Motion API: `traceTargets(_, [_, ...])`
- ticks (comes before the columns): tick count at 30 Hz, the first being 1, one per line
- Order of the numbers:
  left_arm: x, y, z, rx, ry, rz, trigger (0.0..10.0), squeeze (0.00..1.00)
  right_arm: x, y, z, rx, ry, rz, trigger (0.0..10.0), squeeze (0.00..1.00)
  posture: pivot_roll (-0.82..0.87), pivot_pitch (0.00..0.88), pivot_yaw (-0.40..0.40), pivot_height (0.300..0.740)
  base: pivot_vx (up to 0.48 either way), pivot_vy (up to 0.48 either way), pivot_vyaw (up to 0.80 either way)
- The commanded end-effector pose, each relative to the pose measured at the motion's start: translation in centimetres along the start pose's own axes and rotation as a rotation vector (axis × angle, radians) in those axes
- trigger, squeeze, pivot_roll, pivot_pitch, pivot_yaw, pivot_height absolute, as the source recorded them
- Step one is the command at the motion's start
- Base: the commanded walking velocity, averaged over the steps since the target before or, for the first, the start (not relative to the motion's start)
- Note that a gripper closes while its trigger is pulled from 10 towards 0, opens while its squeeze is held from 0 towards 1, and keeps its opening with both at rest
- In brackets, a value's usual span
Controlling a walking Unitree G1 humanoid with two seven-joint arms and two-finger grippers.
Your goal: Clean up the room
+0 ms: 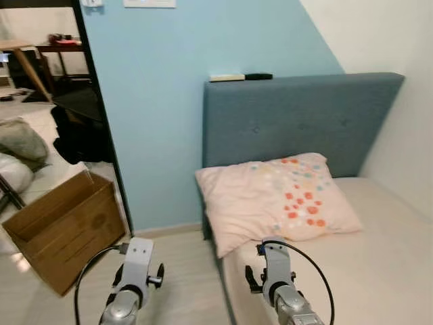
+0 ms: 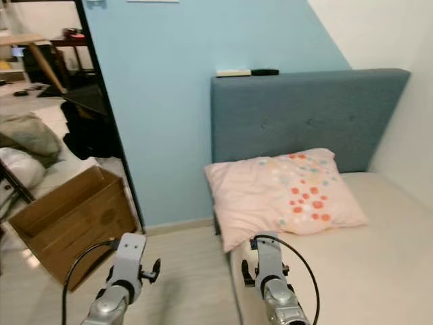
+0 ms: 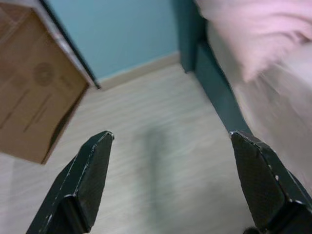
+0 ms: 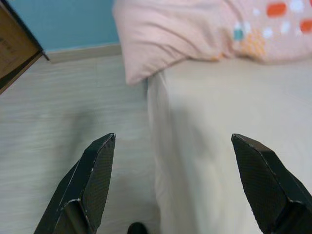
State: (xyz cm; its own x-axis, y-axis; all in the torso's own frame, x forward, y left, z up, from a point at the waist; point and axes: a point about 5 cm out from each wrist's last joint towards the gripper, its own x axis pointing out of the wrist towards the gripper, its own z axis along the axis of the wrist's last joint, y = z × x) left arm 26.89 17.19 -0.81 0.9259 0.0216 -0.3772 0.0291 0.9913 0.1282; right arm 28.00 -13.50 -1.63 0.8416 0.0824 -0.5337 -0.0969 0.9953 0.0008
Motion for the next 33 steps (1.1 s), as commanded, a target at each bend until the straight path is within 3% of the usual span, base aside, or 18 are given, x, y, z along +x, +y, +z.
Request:
traceTargets(1, [-0.01,0.14,-0.04,0.008,0.004,0.0,10.0,0.0,0.04,0.04,0.02,0.01,0.01,0.006,10.0,0.0,-0.01,0.008,-0.008,0.74,0.0,0.0,-0.8])
traceTargets(17, [0.08,0.08,0.22,0.007,-0.003,-0.01,10.0,0.0,-0.01,0.36,-0.2,-0.014,0.018,0.036,10.0,0.0,0.0,0.006,-0.008,0.74,0.0,0.0,-0.09])
traceTargets(33, [0.13,0.13,0.44,0.009,-0.011,-0.018,10.0,0.0,0.0,0.66,-0.15,-0.009,0.014,0.049,10.0,0.0,0.0,0.0,-0.008,0.74,0.0,0.371,0.0])
